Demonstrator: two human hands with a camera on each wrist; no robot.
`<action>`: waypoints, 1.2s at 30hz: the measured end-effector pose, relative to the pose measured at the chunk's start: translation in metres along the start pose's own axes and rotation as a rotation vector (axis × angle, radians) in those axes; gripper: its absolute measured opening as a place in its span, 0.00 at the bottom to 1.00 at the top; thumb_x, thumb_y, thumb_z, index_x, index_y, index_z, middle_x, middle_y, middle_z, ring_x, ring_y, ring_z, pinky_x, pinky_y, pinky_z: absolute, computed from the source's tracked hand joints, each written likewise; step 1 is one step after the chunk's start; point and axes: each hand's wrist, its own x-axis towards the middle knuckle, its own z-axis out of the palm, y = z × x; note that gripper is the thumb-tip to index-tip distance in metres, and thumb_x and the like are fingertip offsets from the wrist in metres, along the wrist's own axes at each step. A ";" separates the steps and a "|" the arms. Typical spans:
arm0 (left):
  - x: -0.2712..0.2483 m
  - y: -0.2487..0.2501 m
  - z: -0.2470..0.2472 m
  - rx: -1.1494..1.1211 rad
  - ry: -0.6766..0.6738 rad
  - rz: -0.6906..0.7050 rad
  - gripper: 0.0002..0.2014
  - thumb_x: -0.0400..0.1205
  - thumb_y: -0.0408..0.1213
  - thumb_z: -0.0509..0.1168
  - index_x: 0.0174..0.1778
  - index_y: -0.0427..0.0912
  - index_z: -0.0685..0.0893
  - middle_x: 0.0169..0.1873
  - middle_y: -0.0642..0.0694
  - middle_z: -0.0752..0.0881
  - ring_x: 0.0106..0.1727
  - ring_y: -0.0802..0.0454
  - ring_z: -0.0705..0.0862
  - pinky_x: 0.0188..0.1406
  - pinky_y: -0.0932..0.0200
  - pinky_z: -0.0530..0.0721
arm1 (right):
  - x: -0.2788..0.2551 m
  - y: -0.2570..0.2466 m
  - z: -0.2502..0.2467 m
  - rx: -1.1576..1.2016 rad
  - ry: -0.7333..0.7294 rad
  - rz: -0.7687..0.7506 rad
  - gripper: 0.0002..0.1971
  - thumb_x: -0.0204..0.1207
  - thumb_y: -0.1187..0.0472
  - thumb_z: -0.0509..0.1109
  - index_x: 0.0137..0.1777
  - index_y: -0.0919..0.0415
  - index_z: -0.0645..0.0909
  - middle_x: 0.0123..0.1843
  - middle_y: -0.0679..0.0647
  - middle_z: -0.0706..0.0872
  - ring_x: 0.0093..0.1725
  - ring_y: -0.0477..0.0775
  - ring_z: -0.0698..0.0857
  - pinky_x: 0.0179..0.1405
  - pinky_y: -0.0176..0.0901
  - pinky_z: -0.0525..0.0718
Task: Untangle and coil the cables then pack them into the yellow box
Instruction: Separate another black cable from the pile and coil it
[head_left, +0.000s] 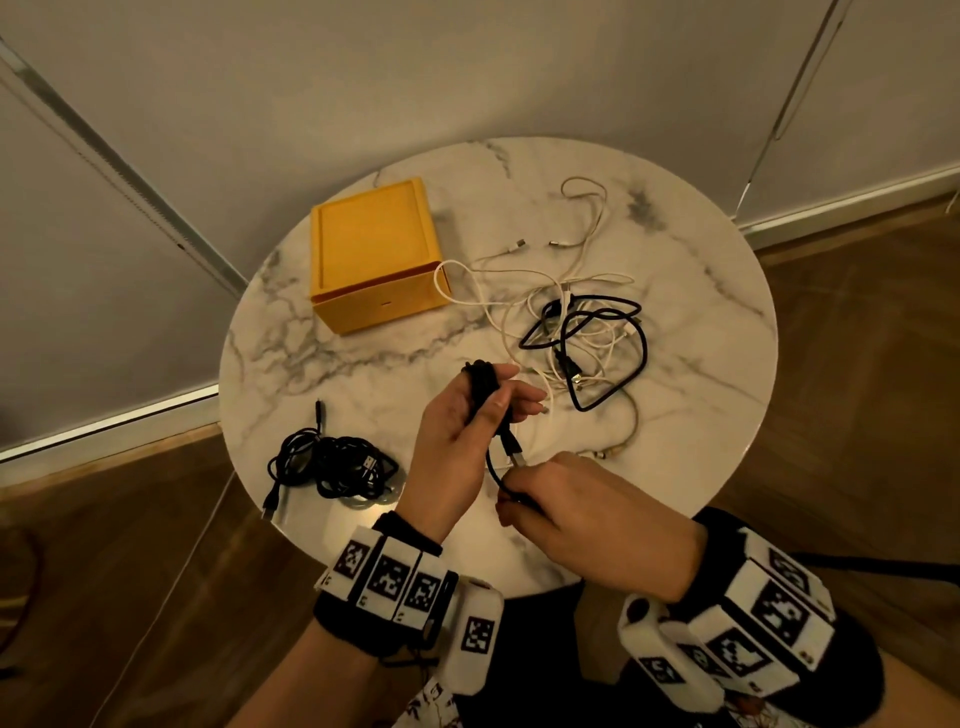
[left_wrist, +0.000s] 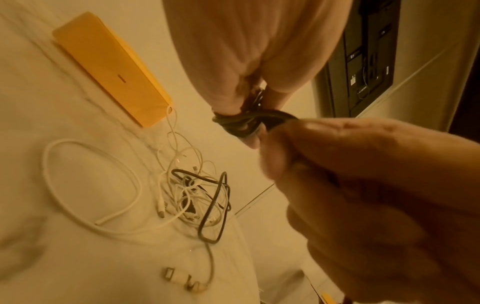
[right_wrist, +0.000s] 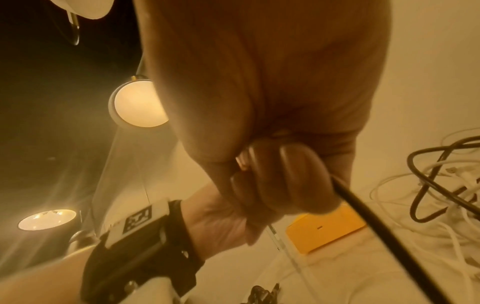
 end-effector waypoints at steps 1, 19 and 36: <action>-0.001 -0.001 -0.001 0.016 -0.004 0.000 0.11 0.87 0.27 0.55 0.62 0.27 0.77 0.47 0.36 0.89 0.49 0.46 0.89 0.53 0.58 0.84 | -0.001 0.001 -0.001 -0.001 -0.005 0.002 0.14 0.83 0.55 0.60 0.42 0.63 0.80 0.38 0.59 0.86 0.36 0.57 0.82 0.41 0.57 0.78; -0.032 -0.003 -0.003 0.215 -0.287 -0.143 0.24 0.87 0.47 0.56 0.40 0.26 0.81 0.23 0.44 0.82 0.26 0.46 0.78 0.25 0.48 0.71 | -0.001 0.015 -0.044 0.413 -0.068 -0.056 0.07 0.79 0.64 0.70 0.46 0.59 0.91 0.39 0.47 0.93 0.43 0.41 0.91 0.55 0.45 0.86; -0.042 0.012 0.007 -0.467 -0.319 -0.519 0.20 0.79 0.49 0.58 0.34 0.35 0.83 0.14 0.49 0.69 0.17 0.56 0.66 0.23 0.63 0.72 | 0.008 0.039 -0.030 0.899 0.077 -0.023 0.07 0.76 0.65 0.74 0.45 0.70 0.80 0.30 0.55 0.85 0.27 0.51 0.78 0.26 0.35 0.75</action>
